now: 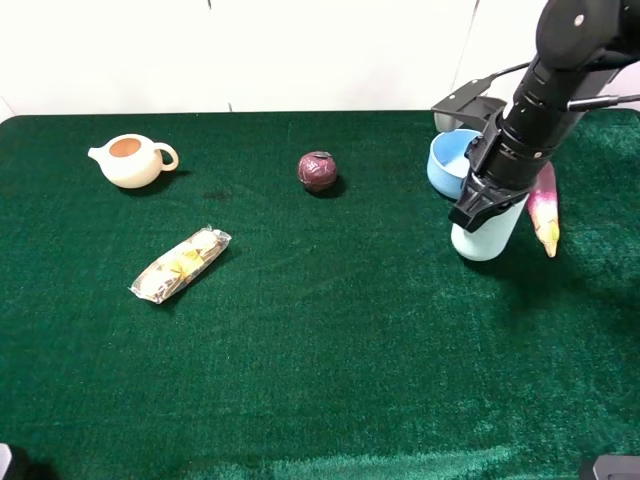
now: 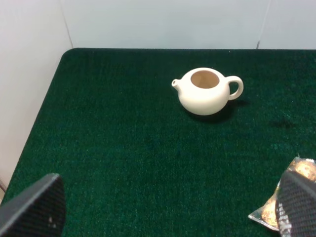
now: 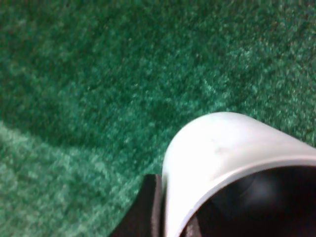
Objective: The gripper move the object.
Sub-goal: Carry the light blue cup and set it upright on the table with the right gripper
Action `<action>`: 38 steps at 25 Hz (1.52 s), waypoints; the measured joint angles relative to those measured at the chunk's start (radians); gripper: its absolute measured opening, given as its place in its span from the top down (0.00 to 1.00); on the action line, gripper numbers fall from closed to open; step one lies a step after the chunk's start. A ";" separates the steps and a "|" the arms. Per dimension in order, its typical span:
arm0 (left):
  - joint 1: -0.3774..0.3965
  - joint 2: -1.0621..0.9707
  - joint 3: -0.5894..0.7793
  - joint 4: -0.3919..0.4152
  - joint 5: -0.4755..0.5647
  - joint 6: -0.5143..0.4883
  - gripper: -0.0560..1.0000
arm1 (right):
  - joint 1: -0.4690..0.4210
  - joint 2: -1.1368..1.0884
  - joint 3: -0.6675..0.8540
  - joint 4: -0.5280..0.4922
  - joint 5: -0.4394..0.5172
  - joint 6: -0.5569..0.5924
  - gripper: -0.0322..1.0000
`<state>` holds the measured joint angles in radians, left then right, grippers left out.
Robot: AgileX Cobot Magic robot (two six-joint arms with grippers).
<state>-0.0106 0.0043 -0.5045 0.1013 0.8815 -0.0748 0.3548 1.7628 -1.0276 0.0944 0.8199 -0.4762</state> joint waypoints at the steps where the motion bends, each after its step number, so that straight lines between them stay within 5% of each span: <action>1: 0.000 0.000 0.000 0.000 0.000 0.000 0.15 | 0.000 0.003 0.000 0.008 -0.007 0.000 0.95; 12: 0.000 0.000 0.000 0.000 0.000 0.000 0.15 | 0.000 0.001 0.087 0.024 -0.146 0.000 0.95; 32: 0.000 0.000 0.000 0.000 0.000 0.000 0.15 | 0.000 -0.004 0.095 0.035 -0.169 0.001 0.95; 35: 0.000 0.000 0.000 0.000 0.000 0.000 0.15 | 0.000 -0.012 0.099 0.038 -0.167 0.002 0.88; 38: 0.000 0.000 0.000 0.000 0.000 0.000 0.15 | 0.000 -0.023 0.099 0.039 -0.164 0.002 0.66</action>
<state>-0.0106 0.0043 -0.5045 0.1013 0.8815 -0.0748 0.3548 1.7399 -0.9282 0.1336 0.6563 -0.4744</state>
